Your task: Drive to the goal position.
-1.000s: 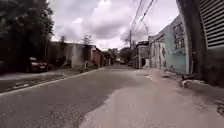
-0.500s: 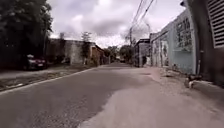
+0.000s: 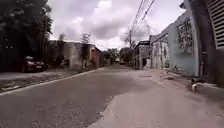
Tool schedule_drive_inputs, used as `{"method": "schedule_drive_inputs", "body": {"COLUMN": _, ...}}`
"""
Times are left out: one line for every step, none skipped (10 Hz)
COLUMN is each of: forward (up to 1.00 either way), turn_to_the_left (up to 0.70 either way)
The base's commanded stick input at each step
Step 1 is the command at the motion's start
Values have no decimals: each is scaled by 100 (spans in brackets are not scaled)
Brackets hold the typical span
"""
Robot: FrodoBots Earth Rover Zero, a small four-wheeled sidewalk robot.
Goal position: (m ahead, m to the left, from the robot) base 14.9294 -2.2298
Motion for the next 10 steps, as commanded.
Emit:
{"method": "schedule_drive_inputs", "body": {"forward": 50, "turn_to_the_left": 0}}
{"method": "schedule_drive_inputs", "body": {"forward": 50, "turn_to_the_left": 0}}
{"method": "schedule_drive_inputs", "body": {"forward": 50, "turn_to_the_left": 0}}
{"method": "schedule_drive_inputs", "body": {"forward": 50, "turn_to_the_left": 0}}
{"method": "schedule_drive_inputs", "body": {"forward": 50, "turn_to_the_left": 0}}
{"method": "schedule_drive_inputs", "body": {"forward": 50, "turn_to_the_left": 0}}
{"method": "schedule_drive_inputs", "body": {"forward": 50, "turn_to_the_left": 0}}
{"method": "schedule_drive_inputs", "body": {"forward": 50, "turn_to_the_left": 0}}
{"method": "schedule_drive_inputs", "body": {"forward": 50, "turn_to_the_left": 0}}
{"method": "schedule_drive_inputs", "body": {"forward": 50, "turn_to_the_left": 0}}
